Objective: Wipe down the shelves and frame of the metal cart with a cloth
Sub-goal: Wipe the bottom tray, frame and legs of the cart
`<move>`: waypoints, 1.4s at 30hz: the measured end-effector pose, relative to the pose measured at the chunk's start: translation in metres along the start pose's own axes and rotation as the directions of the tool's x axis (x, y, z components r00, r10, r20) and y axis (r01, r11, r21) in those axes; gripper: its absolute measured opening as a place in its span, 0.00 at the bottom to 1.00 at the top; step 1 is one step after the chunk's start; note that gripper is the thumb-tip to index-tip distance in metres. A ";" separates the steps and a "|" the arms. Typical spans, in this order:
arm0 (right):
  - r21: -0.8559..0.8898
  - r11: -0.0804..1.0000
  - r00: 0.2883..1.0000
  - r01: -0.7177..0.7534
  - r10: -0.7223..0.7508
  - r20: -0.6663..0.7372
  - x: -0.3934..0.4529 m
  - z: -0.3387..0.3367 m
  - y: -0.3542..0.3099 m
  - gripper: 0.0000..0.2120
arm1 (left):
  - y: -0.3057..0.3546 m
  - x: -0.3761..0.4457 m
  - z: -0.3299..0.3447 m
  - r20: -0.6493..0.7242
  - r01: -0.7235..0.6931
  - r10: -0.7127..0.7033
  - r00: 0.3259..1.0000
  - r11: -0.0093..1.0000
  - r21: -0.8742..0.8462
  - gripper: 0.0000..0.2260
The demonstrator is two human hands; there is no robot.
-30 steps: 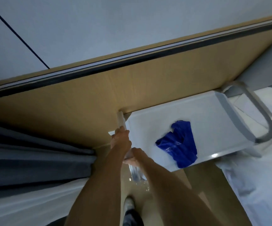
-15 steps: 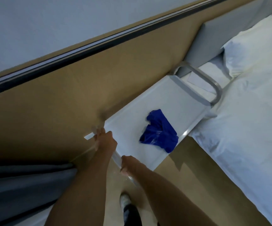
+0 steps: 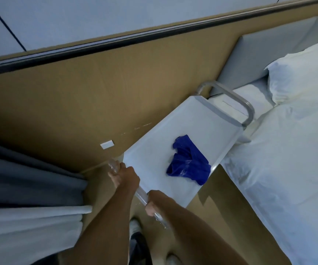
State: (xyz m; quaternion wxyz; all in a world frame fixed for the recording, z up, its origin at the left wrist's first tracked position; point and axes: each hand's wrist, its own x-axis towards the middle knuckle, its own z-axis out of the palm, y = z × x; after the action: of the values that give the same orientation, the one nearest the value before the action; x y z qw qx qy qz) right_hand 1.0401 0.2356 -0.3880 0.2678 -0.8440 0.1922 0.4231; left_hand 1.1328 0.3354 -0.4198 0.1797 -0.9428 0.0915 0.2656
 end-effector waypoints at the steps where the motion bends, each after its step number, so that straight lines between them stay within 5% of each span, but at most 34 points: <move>1: 0.005 1.000 1.000 0.009 -0.009 0.007 -0.006 0.008 0.010 0.22 | 0.006 -0.014 0.001 0.018 0.037 -0.037 0.999 0.999 -0.020 0.20; 9: -0.149 0.985 0.996 0.085 -0.083 0.020 -0.061 0.055 0.081 0.19 | 0.048 -0.119 0.047 0.043 0.217 -0.216 0.975 0.916 -0.338 0.16; 16: -0.234 0.965 0.992 0.117 -0.123 -0.013 -0.088 0.087 0.120 0.18 | 0.070 -0.179 0.074 0.038 0.242 -0.250 0.967 0.869 -0.431 0.14; 35: -0.617 0.785 0.994 0.052 -0.103 -0.047 -0.151 0.171 0.230 0.14 | 0.122 -0.338 0.172 0.182 0.333 -0.282 0.942 0.854 -0.399 0.16; 42: -0.631 0.774 0.994 0.055 -0.104 -0.041 -0.146 0.147 0.280 0.13 | 0.160 -0.367 0.183 0.195 0.437 -0.417 0.888 0.629 -0.643 0.16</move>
State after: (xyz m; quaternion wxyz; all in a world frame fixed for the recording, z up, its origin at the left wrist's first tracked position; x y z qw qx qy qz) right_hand 0.7132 0.1213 -0.4224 -0.0187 -0.9072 0.0139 0.4200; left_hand 0.6953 0.2876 -0.4153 -0.1133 -0.9333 -0.2386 0.2431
